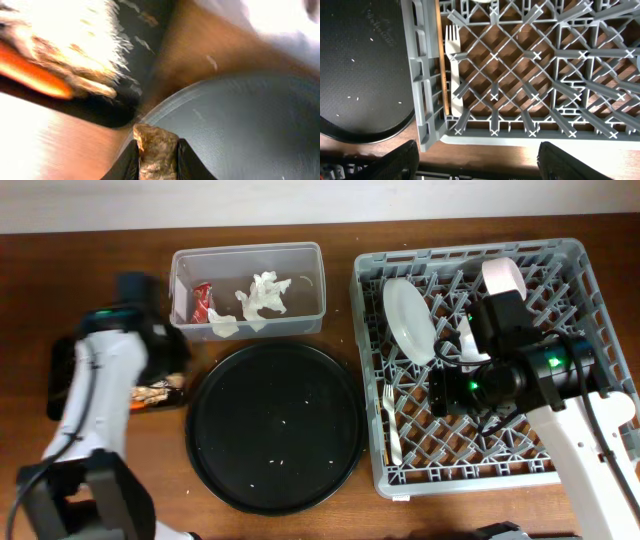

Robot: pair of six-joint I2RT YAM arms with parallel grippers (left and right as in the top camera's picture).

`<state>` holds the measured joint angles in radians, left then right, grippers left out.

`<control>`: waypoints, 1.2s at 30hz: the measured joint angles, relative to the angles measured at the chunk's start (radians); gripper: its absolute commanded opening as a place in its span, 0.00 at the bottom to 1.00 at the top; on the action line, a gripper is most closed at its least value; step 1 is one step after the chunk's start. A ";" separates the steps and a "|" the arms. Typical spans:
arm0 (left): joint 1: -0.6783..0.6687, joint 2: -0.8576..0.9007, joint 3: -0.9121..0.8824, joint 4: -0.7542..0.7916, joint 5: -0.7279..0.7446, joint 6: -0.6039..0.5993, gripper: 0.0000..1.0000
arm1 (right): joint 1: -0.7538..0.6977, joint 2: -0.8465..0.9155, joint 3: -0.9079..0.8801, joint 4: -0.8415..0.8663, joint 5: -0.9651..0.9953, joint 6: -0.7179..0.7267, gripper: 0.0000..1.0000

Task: Sort waste into correct bins and load items into the dishwasher rack
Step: 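Drop the mushroom onto the small black tray beside the rice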

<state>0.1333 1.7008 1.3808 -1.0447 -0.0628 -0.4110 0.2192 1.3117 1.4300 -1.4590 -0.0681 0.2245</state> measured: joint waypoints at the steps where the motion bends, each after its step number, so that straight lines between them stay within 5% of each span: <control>1: 0.055 0.000 0.000 0.011 -0.002 -0.001 0.01 | 0.000 0.000 0.000 0.000 0.000 0.000 0.80; 7: 0.296 0.074 0.001 0.137 0.000 -0.057 0.07 | 0.000 0.000 0.000 0.001 0.000 0.000 0.80; 9: 0.328 0.117 0.001 0.161 -0.002 -0.061 0.24 | 0.000 0.000 0.000 -0.004 0.000 0.000 0.79; 13: 0.380 0.149 0.001 0.182 -0.002 -0.069 0.87 | 0.000 0.000 0.000 -0.008 0.000 0.000 0.80; 14: 0.382 0.149 0.001 0.186 0.002 -0.069 0.95 | 0.000 0.000 0.000 -0.008 0.000 0.000 0.79; 18: 0.380 0.145 0.007 0.166 0.069 -0.075 0.96 | -0.001 0.000 0.000 -0.003 -0.002 0.013 0.80; 20: 0.338 0.085 0.007 0.159 0.109 -0.066 0.99 | -0.007 0.000 0.000 0.027 -0.010 0.030 0.88; 26: -0.122 -0.085 0.033 0.129 0.131 0.122 0.99 | -0.152 0.000 0.000 0.216 -0.109 -0.048 0.98; 29: -0.383 -0.085 0.036 -0.104 0.072 0.217 0.99 | -0.298 0.008 0.000 0.143 -0.140 -0.157 0.98; 32: -0.412 -0.087 0.034 -0.291 0.047 0.227 0.99 | -0.385 0.010 0.000 0.036 -0.143 -0.204 0.98; 36: -0.401 -0.309 -0.025 -0.193 0.047 0.223 0.99 | -0.405 -0.144 -0.075 0.116 -0.138 -0.226 0.98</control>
<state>-0.2680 1.3918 1.3560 -1.2377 -0.0158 -0.1879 -0.1856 1.1679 1.3548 -1.3426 -0.2062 -0.0013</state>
